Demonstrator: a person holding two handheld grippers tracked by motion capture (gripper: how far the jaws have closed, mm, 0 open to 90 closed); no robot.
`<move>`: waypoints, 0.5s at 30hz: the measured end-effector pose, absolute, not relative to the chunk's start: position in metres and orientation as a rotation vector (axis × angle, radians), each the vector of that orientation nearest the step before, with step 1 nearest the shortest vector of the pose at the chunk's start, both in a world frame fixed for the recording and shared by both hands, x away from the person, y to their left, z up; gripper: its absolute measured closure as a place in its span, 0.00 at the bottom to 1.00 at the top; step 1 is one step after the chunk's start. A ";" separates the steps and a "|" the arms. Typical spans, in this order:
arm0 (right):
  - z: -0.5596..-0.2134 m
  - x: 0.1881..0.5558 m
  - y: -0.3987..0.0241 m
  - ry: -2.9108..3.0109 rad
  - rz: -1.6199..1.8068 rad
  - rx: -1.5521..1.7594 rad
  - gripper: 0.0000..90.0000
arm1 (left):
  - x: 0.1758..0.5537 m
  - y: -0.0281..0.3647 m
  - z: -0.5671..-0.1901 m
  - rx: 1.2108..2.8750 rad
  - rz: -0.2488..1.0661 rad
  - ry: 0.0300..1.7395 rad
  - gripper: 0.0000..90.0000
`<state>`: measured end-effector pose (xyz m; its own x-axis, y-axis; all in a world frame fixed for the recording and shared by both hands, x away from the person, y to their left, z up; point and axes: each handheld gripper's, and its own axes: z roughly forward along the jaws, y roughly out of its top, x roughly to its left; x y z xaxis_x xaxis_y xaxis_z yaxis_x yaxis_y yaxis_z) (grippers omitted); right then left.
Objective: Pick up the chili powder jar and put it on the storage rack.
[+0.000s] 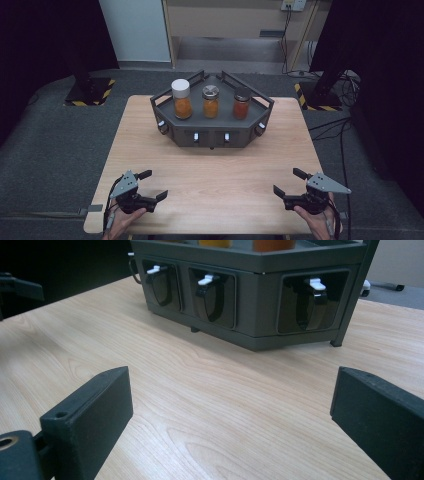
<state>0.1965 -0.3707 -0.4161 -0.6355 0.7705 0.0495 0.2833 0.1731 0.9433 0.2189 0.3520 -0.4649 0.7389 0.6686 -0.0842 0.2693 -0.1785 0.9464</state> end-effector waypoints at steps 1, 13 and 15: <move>-0.418 0.197 -0.372 2.015 1.471 0.990 0.04 | 0.219 0.352 -0.465 1.761 0.421 0.739 0.02; -0.428 0.202 -0.369 2.053 1.464 0.943 0.05 | 0.221 0.351 -0.465 1.769 0.415 0.726 0.02; -0.428 0.203 -0.369 2.055 1.470 0.945 0.05 | 0.221 0.351 -0.465 1.769 0.416 0.726 0.02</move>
